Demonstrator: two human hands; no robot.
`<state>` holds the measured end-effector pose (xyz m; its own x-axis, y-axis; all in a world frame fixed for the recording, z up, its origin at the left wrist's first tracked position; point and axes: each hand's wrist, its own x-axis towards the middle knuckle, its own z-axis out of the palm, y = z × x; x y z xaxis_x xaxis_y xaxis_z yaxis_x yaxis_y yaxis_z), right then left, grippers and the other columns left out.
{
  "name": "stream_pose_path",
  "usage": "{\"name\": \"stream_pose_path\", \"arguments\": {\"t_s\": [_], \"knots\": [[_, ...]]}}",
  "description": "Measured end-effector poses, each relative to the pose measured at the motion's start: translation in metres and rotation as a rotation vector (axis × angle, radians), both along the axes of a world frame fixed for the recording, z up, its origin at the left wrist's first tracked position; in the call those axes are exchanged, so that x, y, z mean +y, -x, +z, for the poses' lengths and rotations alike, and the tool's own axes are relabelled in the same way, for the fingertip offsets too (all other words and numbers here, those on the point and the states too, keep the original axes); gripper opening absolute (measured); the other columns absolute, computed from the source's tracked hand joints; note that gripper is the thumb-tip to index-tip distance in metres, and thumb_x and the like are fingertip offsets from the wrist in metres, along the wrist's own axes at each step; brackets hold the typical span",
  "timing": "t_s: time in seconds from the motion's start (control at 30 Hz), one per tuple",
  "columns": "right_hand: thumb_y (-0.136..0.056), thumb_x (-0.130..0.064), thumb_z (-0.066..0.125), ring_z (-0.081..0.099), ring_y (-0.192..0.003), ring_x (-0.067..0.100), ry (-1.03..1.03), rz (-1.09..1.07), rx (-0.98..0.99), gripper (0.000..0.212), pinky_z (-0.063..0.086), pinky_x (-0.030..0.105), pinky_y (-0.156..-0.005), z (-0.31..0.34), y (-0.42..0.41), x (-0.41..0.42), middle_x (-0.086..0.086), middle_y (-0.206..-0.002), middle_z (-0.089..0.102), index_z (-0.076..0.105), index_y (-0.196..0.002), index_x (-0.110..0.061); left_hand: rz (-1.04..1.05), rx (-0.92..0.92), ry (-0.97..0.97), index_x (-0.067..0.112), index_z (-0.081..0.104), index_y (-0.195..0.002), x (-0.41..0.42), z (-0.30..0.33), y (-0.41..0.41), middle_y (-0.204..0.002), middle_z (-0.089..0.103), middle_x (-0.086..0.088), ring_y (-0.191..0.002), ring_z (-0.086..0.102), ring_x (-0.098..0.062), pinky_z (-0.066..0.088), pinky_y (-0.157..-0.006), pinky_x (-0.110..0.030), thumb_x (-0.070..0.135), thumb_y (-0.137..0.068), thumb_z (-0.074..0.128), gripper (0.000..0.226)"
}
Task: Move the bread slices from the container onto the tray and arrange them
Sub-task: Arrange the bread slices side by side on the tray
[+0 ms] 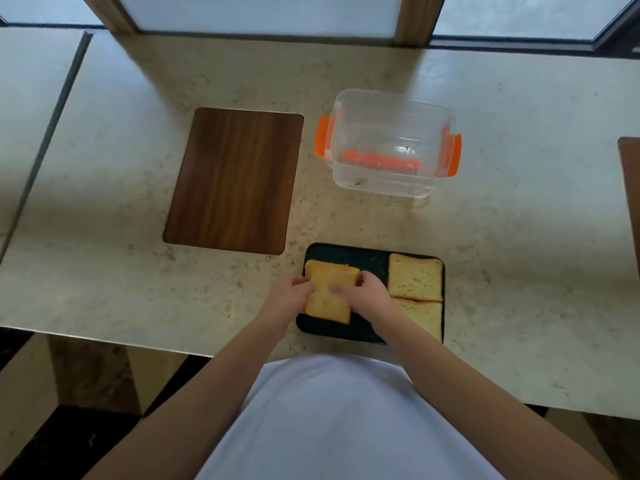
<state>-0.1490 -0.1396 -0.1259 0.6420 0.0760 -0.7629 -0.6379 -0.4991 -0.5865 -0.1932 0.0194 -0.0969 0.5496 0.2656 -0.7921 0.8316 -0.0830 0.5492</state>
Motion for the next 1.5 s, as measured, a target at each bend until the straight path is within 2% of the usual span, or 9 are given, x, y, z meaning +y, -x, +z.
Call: {"name": "stream_pose_path", "arguments": {"t_s": [0.1,0.2,0.5,0.77,0.9,1.0,1.17,1.33,1.5], "knots": [[-0.076,-0.040,0.083,0.058,-0.082,0.002,-0.015,0.030,-0.038,0.035,0.045,0.023,-0.058,0.006,0.004,-0.009,-0.011,-0.098,0.063,0.052,-0.091,-0.032,-0.081,-0.032,-0.029,0.016,0.054,-0.129,-0.005,0.001,-0.001,-0.117,0.061,-0.001,-0.106,0.058,-0.018,0.052,-0.090,-0.038,0.027,-0.092,0.059,0.039],[-0.079,-0.035,0.081,0.061,-0.083,0.006,-0.030,0.007,-0.052,0.031,0.055,0.030,-0.065,0.009,0.009,-0.024,-0.010,-0.093,0.064,0.050,-0.084,-0.035,-0.178,-0.063,-0.021,0.018,0.057,-0.125,-0.009,0.002,-0.001,-0.113,0.061,0.002,-0.102,0.058,-0.013,0.052,-0.088,-0.035,0.026,-0.092,0.059,0.033],[-0.086,-0.032,0.075,0.065,-0.084,0.012,0.138,-0.001,-0.117,0.020,0.062,0.044,-0.077,0.022,0.023,-0.077,-0.007,-0.092,0.066,0.056,-0.089,-0.034,-0.383,-0.061,-0.177,0.014,0.054,-0.133,-0.019,-0.005,-0.009,-0.120,0.059,0.000,-0.104,0.054,-0.012,0.040,-0.080,-0.024,0.025,-0.098,0.053,0.037],[-0.086,-0.036,0.073,0.059,-0.075,0.011,0.223,0.182,-0.279,0.023,0.044,0.027,-0.057,0.035,0.014,-0.082,-0.004,-0.084,0.063,0.059,-0.094,-0.019,-0.585,-0.024,-0.142,0.020,0.063,-0.118,-0.044,-0.001,-0.011,-0.112,0.064,-0.001,-0.095,0.059,-0.014,0.049,-0.074,-0.027,0.010,-0.093,0.048,0.031],[-0.088,-0.037,0.070,0.061,-0.088,0.018,0.183,0.250,-0.292,0.030,0.055,0.038,-0.073,0.035,0.002,-0.078,0.001,-0.098,0.065,0.060,-0.110,-0.019,-0.498,0.076,-0.119,0.019,0.056,-0.119,-0.049,0.004,-0.008,-0.108,0.062,-0.006,-0.091,0.063,-0.021,0.059,-0.075,-0.038,0.011,-0.092,0.047,0.030],[-0.088,-0.035,0.068,0.063,-0.086,0.018,0.235,0.309,-0.303,0.040,0.049,0.027,-0.064,0.030,-0.005,-0.074,0.008,-0.107,0.068,0.060,-0.121,-0.014,-0.413,0.204,-0.059,0.014,0.052,-0.118,-0.050,0.009,-0.004,-0.102,0.066,-0.011,-0.084,0.070,-0.022,0.062,-0.072,-0.039,0.014,-0.093,0.051,0.026],[-0.087,-0.033,0.065,0.049,-0.064,0.003,0.296,0.283,-0.311,0.032,0.042,0.023,-0.053,0.029,-0.009,-0.069,-0.005,-0.081,0.058,0.060,-0.112,-0.013,-0.150,0.247,0.164,0.004,0.055,-0.119,-0.042,0.016,-0.010,-0.106,0.067,-0.019,-0.089,0.071,-0.030,0.062,-0.076,-0.048,0.011,-0.092,0.063,0.030],[-0.086,-0.034,0.064,0.056,-0.067,0.012,0.191,0.164,-0.184,0.014,0.042,0.027,-0.054,0.030,-0.005,-0.069,-0.005,-0.076,0.059,0.058,-0.094,-0.024,0.010,0.074,0.212,0.011,0.055,-0.127,-0.023,0.013,-0.011,-0.116,0.061,-0.014,-0.106,0.061,-0.025,0.057,-0.087,-0.039,0.010,-0.092,0.062,0.035],[-0.085,-0.035,0.070,0.065,-0.084,0.021,0.040,0.143,0.017,0.025,0.058,0.043,-0.079,0.029,0.007,-0.068,0.006,-0.092,0.067,0.064,-0.099,-0.016,-0.021,-0.115,0.234,0.020,0.059,-0.126,0.002,0.011,-0.005,-0.126,0.058,-0.005,-0.112,0.058,-0.018,0.051,-0.092,-0.034,0.000,-0.090,0.058,0.041]]}}
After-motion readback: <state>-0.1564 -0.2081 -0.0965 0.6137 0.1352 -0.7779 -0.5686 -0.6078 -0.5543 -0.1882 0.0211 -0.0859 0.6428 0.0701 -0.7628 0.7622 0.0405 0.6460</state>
